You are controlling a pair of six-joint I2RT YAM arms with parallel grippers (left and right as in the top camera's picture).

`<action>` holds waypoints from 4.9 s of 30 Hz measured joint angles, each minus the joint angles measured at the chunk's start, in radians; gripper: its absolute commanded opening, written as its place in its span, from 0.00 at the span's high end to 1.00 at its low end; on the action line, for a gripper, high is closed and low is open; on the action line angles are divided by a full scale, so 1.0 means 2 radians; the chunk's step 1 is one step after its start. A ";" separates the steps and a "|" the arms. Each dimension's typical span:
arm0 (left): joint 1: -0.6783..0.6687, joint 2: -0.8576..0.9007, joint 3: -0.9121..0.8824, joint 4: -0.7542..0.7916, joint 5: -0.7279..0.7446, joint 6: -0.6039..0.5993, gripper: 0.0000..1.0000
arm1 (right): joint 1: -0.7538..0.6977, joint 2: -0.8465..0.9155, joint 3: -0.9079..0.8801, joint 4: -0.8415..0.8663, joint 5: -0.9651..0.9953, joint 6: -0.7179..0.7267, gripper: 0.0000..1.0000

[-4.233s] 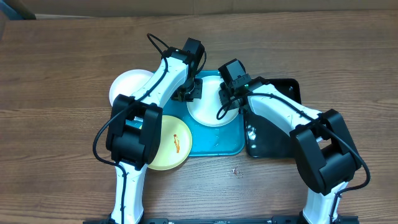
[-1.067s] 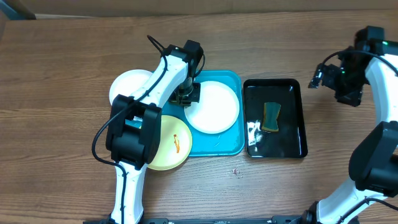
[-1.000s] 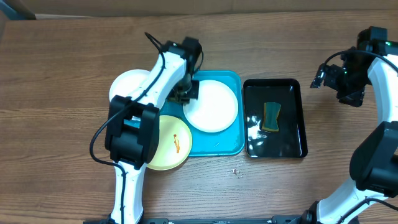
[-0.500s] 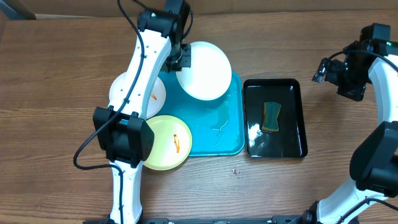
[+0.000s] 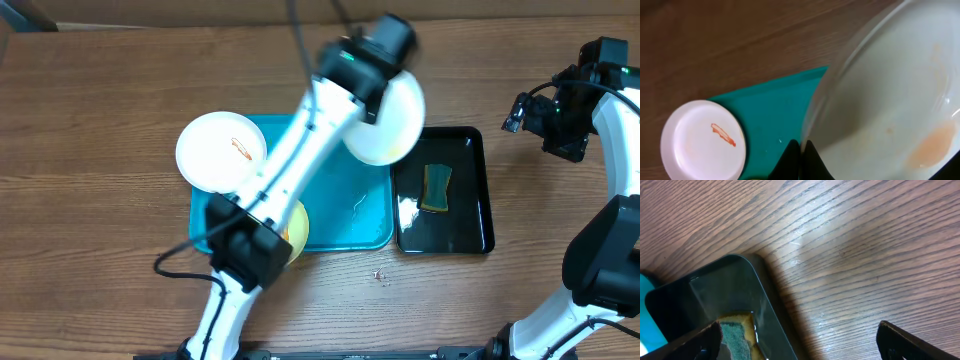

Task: Clean dirty plates on tray and stack at the side
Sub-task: 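Lift the white plate with the left gripper and place it left of tray, then move the left gripper to the yellow plate rim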

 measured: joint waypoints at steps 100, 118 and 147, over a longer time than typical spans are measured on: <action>0.648 0.000 -0.174 0.050 0.208 -0.003 0.24 | 0.000 0.000 0.000 0.000 0.000 0.000 0.00; 0.517 -0.103 -0.157 -0.160 0.330 0.035 0.34 | 0.000 0.000 0.000 0.000 0.000 0.000 0.00; 0.316 -0.450 -0.743 0.052 0.246 -0.135 0.44 | 0.000 0.000 0.000 0.000 0.000 0.000 0.00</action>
